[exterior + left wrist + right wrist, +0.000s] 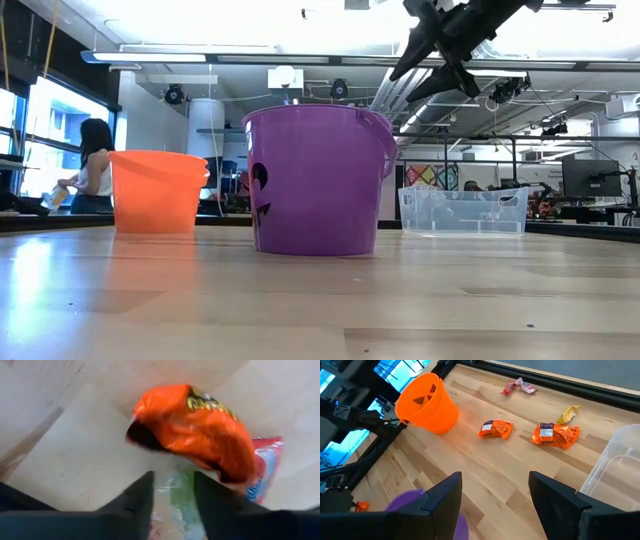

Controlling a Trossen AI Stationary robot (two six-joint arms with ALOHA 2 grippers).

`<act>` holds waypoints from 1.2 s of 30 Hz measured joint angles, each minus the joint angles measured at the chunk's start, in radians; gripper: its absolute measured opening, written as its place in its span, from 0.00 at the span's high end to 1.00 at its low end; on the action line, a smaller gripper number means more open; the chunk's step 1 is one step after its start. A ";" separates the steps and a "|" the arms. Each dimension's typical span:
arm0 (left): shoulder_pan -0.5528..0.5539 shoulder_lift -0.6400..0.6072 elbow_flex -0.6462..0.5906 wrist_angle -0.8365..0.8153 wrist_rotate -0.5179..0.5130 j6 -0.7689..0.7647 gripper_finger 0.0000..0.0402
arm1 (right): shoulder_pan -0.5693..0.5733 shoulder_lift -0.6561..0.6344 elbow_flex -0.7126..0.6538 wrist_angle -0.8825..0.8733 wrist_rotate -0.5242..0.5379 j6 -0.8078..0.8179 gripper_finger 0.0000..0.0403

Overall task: Sort candy by brand, put in halloween buckets
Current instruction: Put the green gummy into the orange bucket

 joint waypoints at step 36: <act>1.227 -0.743 0.000 -0.266 -0.662 1.014 0.93 | -0.002 0.000 0.000 0.020 0.055 0.119 0.44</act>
